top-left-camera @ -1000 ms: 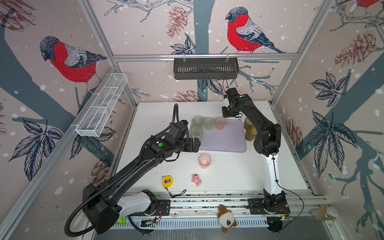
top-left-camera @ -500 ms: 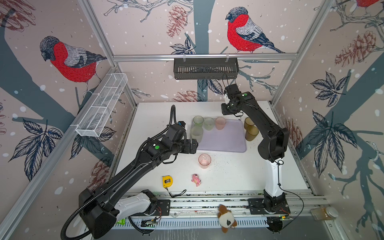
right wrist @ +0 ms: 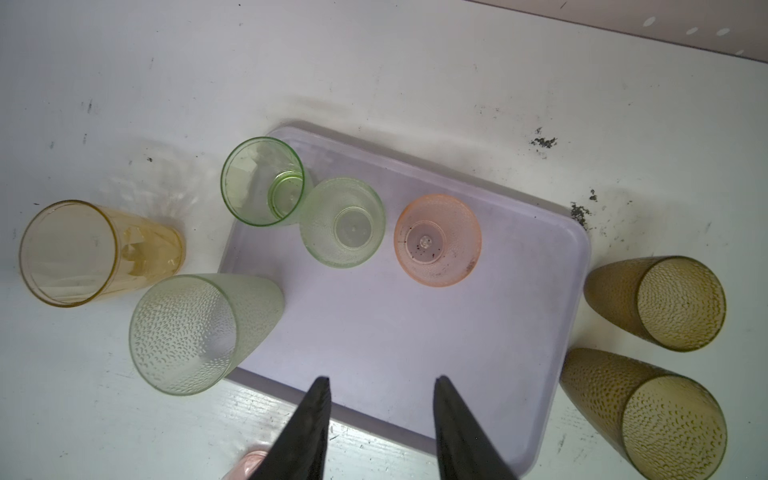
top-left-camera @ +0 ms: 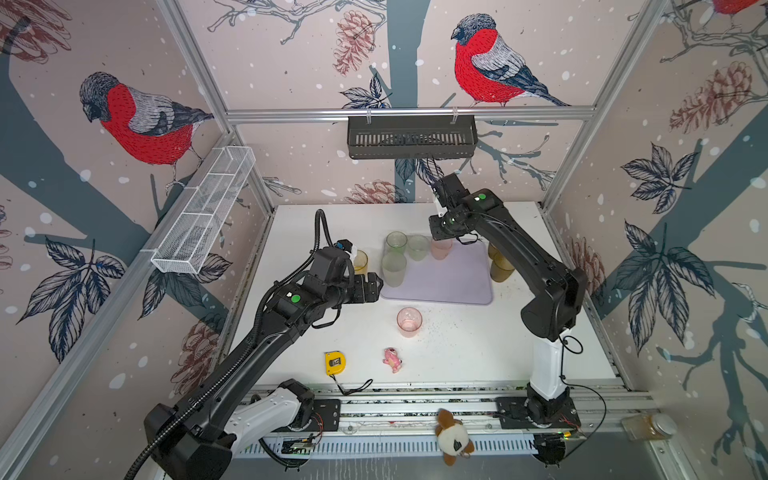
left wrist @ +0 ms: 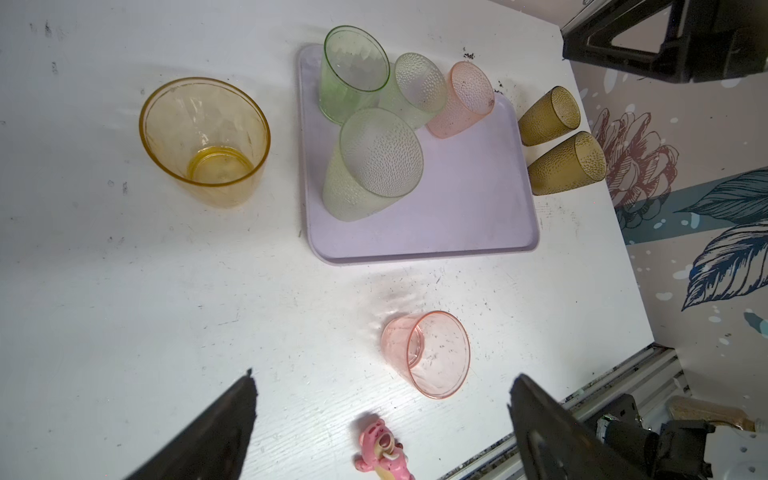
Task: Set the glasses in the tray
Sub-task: 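Open the right gripper and lift it away from the peach cup, then move the left gripper down over the amber cup while the right draws back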
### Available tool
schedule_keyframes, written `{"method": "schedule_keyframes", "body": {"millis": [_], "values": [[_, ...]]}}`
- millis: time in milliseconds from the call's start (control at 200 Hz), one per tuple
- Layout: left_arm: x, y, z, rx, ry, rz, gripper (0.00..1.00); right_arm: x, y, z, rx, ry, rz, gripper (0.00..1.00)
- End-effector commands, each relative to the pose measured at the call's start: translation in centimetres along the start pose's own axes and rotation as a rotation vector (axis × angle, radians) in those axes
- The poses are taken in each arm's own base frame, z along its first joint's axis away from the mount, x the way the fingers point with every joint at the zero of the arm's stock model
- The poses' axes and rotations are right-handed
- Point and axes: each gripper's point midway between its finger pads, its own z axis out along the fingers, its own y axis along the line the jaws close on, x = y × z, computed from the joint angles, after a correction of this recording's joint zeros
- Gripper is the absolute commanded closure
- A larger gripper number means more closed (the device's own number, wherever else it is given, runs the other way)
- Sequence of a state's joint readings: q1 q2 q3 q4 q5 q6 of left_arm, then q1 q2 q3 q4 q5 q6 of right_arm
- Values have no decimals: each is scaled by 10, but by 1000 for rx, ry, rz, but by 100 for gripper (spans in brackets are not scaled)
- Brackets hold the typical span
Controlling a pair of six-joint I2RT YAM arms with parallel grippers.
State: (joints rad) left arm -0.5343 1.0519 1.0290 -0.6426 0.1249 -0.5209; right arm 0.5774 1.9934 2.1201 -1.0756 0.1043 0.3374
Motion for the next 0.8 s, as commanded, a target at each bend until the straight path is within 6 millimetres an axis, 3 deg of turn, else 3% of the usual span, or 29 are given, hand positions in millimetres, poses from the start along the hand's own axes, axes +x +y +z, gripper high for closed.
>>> {"method": "schedule_keyframes", "body": {"millis": [0, 275, 450, 795], "values": [[-3, -5, 0, 13, 20, -23, 9, 0, 1, -11, 0, -19, 1, 56], [-25, 1, 11, -103, 51, -10, 15, -2, -6, -32, -55, -99, -97, 54], [-34, 20, 21, -249, 99, 10, 16, -3, -10, -50, -106, -156, -123, 49], [-66, 13, 38, -298, 117, 17, 22, 9, -3, -78, -210, -234, -150, 39]]}}
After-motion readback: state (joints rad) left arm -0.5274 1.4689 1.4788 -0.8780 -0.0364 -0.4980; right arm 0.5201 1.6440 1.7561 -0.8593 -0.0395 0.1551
